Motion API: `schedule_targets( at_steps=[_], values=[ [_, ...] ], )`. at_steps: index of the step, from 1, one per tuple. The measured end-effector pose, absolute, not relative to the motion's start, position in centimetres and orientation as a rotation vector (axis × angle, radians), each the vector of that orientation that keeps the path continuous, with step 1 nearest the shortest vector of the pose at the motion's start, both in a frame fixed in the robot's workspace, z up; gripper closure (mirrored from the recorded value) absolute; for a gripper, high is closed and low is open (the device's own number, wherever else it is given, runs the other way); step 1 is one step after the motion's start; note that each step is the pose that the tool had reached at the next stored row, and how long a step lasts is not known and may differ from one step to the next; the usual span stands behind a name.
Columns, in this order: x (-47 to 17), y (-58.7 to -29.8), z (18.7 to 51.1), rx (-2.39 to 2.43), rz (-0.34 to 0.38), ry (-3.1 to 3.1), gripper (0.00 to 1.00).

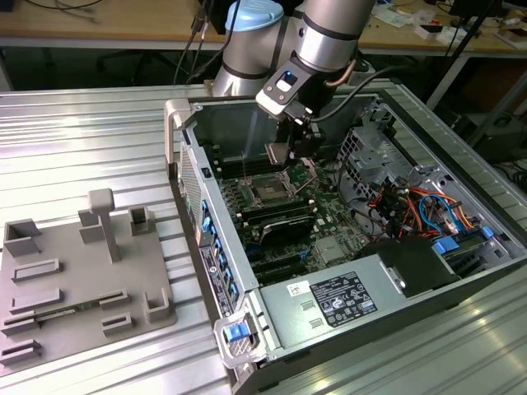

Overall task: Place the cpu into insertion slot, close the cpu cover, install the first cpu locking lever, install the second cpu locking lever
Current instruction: 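Place the cpu into insertion slot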

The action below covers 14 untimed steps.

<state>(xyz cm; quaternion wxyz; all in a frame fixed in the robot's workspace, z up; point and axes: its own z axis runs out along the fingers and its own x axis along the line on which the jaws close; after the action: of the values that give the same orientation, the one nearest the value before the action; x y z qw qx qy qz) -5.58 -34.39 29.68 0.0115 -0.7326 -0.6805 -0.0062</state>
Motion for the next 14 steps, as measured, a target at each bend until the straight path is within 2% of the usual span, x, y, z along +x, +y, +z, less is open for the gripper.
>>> schedule_targets(
  at_steps=[14],
  values=[
    [-5.6,-34.4,27.7,-2.28,0.004,-2.107,0.46]
  ],
)
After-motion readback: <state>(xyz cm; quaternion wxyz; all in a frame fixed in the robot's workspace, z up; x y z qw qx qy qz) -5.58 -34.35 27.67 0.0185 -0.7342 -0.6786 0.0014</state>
